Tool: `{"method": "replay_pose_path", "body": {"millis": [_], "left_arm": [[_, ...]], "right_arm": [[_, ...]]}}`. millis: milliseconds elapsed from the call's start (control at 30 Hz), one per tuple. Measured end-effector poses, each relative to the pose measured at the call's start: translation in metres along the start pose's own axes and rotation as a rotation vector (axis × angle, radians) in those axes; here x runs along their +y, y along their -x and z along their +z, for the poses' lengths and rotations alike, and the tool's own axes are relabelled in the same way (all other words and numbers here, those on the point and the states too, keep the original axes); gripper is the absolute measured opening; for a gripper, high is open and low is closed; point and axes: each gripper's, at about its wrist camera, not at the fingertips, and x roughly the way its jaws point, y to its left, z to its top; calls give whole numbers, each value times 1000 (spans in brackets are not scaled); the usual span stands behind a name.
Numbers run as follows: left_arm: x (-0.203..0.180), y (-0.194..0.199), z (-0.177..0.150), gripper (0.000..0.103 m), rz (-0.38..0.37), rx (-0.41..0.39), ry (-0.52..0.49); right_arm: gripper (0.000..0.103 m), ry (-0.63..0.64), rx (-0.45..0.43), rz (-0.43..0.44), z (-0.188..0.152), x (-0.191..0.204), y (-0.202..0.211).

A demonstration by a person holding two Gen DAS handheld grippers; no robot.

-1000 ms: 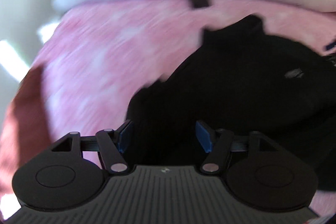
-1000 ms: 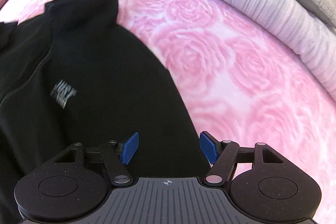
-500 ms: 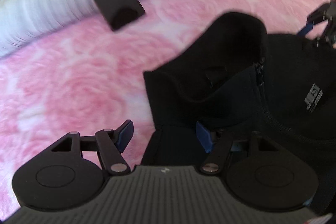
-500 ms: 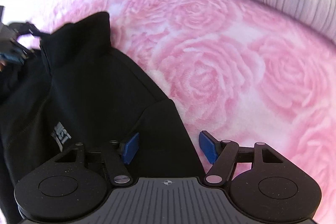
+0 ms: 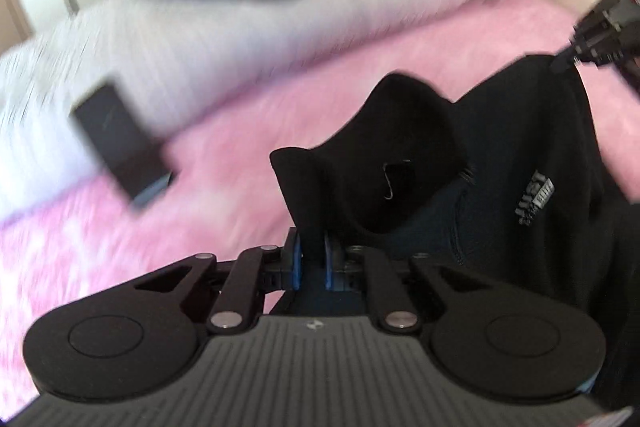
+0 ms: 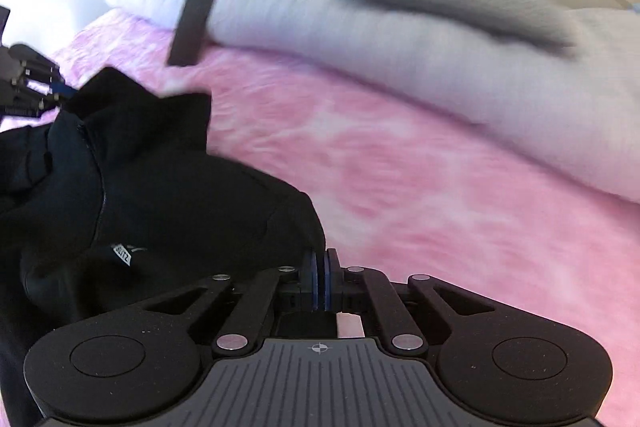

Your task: Fold clothes

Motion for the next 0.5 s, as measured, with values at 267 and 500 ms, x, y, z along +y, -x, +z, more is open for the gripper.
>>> {"method": "replay_pose_path", "body": {"millis": [267, 500], "left_arm": [[-41, -112, 81, 17, -5, 9, 19], [-55, -123, 40, 36, 112, 117, 90]], "right_arm": [[2, -30, 1, -203, -4, -67, 37], [45, -214, 23, -204, -32, -93, -30]]}}
